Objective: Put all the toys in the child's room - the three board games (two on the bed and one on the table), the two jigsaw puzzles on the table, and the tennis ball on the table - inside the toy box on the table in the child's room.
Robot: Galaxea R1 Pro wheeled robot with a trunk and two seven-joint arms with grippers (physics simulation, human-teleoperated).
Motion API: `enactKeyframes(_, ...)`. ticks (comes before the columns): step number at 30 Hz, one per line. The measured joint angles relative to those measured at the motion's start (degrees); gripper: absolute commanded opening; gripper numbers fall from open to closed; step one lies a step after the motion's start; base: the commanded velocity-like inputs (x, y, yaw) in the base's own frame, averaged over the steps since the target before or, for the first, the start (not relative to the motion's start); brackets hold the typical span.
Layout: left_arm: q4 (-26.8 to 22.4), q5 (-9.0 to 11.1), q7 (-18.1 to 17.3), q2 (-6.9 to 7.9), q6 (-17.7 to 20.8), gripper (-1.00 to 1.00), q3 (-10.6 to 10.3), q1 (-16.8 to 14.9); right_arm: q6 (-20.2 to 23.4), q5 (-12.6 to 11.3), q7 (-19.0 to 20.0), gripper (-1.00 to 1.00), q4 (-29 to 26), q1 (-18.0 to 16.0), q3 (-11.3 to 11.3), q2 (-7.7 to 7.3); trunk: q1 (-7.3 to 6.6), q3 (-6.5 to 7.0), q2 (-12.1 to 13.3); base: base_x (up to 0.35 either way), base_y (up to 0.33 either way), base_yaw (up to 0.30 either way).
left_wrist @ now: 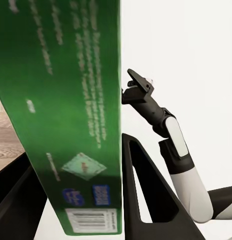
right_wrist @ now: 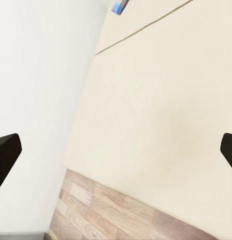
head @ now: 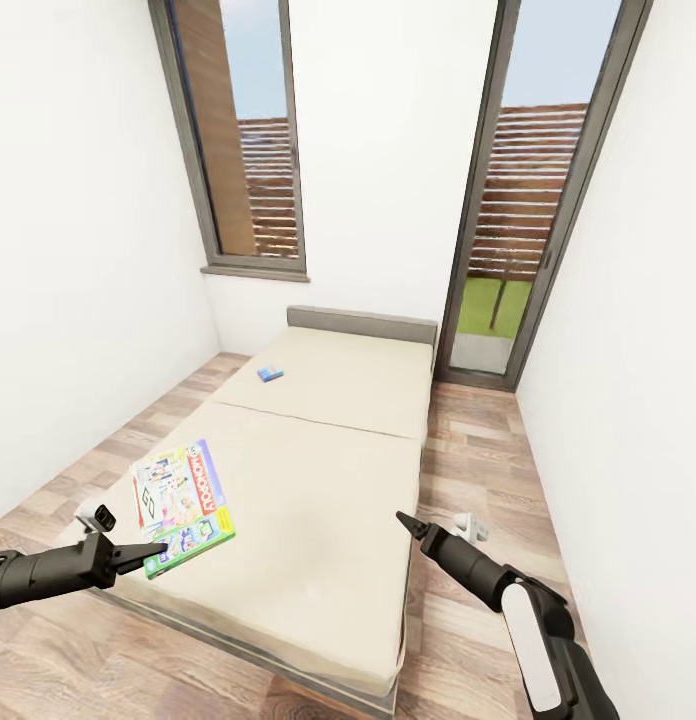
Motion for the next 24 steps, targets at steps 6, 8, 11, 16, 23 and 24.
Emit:
enactKeyframes(6, 0.00, -0.01, 0.00, 0.00, 0.00, -1.00, 0.06, 0.01, -0.02, 0.01, 0.03, 1.00, -0.01, 0.04, -0.04, -0.01, -1.32, 1.10, 2.41, 0.000, 0.000, 0.039)
enactKeyframes(8, -0.01, -0.03, 0.00, 0.01, 0.00, -1.00, 0.09, 0.02, -0.02, 0.01, -0.02, 1.00, -0.06, 0.01, 0.00, 0.03, -1.76, 1.51, 3.22, 0.000, 0.000, 0.191)
enactKeyframes(11, -0.02, -0.05, 0.00, 0.01, 0.00, -1.00, 0.10, 0.03, -0.02, 0.01, -0.04, 1.00, -0.07, 0.00, 0.06, 0.05, -2.42, 2.16, 4.42, 0.000, 0.000, 0.229)
enactKeyframes(16, -0.02, 0.00, -0.04, 0.01, 0.00, -1.00, 0.10, 0.03, -0.02, 0.01, -0.05, 1.00, -0.09, -0.01, 0.13, 0.06, -3.52, 3.26, 6.44, 0.000, 0.000, 0.257)
enactKeyframes(23, -0.01, -0.02, -0.12, 0.01, 0.01, -1.00, 0.10, 0.04, -0.02, 0.01, -0.05, 1.00, -0.09, -0.01, 0.14, 0.06, -5.06, 4.81, 9.25, 0.000, 0.000, 0.265)
enactKeyframes(24, -0.01, -0.02, -0.14, 0.01, 0.01, -1.00, 0.10, 0.04, -0.02, 0.01, -0.05, 1.00, -0.09, -0.01, 0.14, 0.06, -5.28, 5.04, 9.66, 0.000, 0.000, 0.266)
